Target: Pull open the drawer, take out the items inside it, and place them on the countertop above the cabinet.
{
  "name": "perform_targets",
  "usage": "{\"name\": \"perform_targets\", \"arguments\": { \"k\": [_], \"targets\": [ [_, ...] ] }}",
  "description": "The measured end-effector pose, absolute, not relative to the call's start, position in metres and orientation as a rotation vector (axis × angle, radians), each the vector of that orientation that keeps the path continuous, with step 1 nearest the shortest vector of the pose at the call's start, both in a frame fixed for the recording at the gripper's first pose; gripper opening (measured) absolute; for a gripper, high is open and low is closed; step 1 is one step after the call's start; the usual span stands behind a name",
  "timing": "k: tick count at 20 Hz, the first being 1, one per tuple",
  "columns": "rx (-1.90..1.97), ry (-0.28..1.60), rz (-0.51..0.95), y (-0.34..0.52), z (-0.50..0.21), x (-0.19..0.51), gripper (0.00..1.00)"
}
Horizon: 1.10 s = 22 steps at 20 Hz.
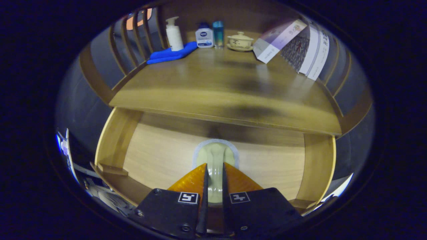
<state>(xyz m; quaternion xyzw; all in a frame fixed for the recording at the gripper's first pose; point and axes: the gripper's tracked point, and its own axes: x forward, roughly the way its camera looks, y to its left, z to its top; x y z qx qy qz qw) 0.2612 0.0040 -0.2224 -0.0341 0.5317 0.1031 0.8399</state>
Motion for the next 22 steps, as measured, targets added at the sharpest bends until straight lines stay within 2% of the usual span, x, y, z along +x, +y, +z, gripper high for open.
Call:
{"name": "perform_targets", "arguments": {
  "k": [8, 16, 22],
  "targets": [
    [-0.077, 1.035, 0.246, 0.010, -0.156, 0.260, 0.21],
    [0.011, 0.986, 0.157, -0.008, -0.119, 0.329, 0.21],
    [0.026, 1.001, 0.120, -0.009, -0.124, 0.383, 0.21]
  ]
}}
